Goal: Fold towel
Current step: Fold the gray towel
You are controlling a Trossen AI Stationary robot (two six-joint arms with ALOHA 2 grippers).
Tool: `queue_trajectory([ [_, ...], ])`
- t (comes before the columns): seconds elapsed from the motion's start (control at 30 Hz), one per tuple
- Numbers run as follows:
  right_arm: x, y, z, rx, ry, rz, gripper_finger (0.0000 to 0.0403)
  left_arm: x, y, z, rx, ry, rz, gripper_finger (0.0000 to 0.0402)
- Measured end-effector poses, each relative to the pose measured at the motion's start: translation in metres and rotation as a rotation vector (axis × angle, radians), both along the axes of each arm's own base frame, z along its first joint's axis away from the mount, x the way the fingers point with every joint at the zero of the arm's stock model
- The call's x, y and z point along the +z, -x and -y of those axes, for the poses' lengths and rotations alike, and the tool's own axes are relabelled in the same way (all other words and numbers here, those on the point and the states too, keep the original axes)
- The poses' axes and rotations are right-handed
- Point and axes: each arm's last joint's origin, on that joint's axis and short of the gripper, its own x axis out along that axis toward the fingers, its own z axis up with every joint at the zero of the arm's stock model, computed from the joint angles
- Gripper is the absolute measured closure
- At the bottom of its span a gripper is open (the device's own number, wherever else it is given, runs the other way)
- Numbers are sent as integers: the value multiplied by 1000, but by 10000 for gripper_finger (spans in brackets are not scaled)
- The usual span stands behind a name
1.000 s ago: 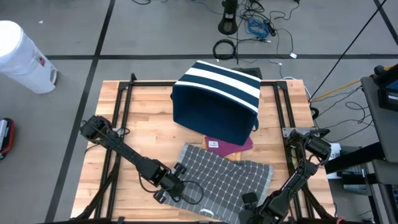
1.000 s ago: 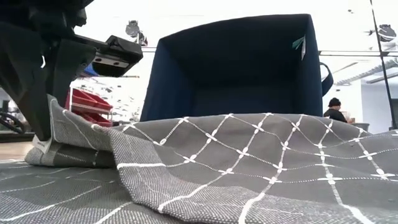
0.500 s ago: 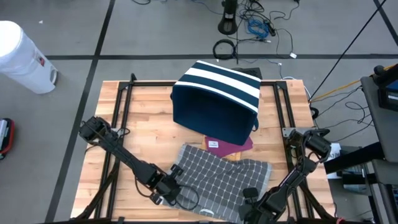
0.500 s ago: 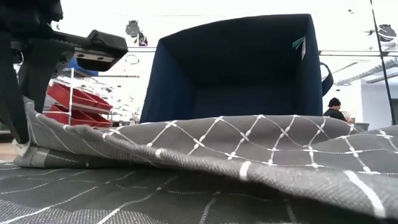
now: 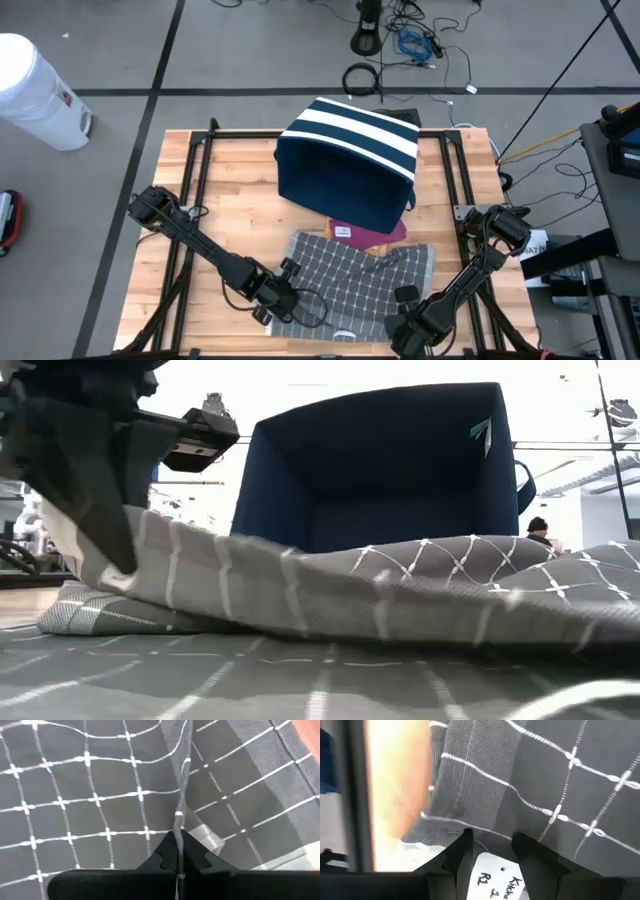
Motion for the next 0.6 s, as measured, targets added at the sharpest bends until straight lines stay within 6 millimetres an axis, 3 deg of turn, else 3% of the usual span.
queue_trajectory([
  [0.13, 5, 6, 11, -40, 78, -57, 261, 0, -1, 0, 1, 5, 10, 401],
  [0.3, 27, 10, 19, -117, 87, 12, 261, 0, 0, 0, 8, 3, 1, 401],
  [0.4, 39, 7, 14, -129, 17, 85, 261, 0, 0, 0, 10, -2, -5, 401],
  [0.6, 39, 18, 6, -106, -8, 51, 261, 0, 1, 0, 13, -2, -5, 401],
])
